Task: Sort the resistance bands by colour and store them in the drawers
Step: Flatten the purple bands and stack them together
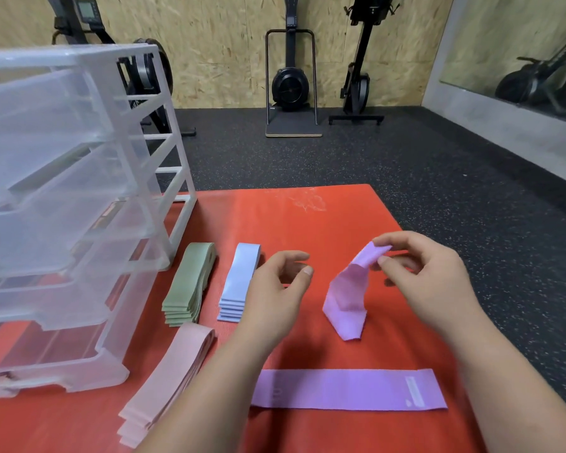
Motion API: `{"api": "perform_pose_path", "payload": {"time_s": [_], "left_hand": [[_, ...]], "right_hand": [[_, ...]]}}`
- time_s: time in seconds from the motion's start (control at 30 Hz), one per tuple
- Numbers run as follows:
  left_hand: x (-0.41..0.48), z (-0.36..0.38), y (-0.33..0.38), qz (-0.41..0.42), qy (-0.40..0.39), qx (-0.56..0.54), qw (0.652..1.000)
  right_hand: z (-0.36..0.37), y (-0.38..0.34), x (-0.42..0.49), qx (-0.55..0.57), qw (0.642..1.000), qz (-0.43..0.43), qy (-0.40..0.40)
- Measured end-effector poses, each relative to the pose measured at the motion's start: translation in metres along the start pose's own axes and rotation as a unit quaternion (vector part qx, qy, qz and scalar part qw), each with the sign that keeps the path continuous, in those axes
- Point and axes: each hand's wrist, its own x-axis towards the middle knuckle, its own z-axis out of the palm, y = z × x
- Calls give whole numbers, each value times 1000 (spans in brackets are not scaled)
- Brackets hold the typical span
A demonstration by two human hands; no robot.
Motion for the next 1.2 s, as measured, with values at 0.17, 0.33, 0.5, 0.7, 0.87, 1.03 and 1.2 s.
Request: {"api": "perform_pose_path", "payload": {"time_s": [0.17,0.33,0.5,0.7,0.87,1.03,1.2], "left_hand": [[-4,3,14,47,-9,14,999],[-4,6,16,99,-25,50,994],[-7,6,26,122,-121,36,985],[-7,5,27,72,-164,-5,984],[-3,0,20,76,-174,36,981],[-4,1,19,61,-193,57,978],[-4,3,17,50,-190,77,977]], "right_hand": [[-3,-30,-1,220,975,-28,17],[-2,-14,7,-33,998,-38,-39],[3,-21,1,-45,990,-82,-107],[6,-29,-1,7,991,-73,-110],[2,-31,-1,55,992,-34,-111],[3,-34,0,22,996,-49,-76],[5,-35,1,-12,995,-55,-82]]}}
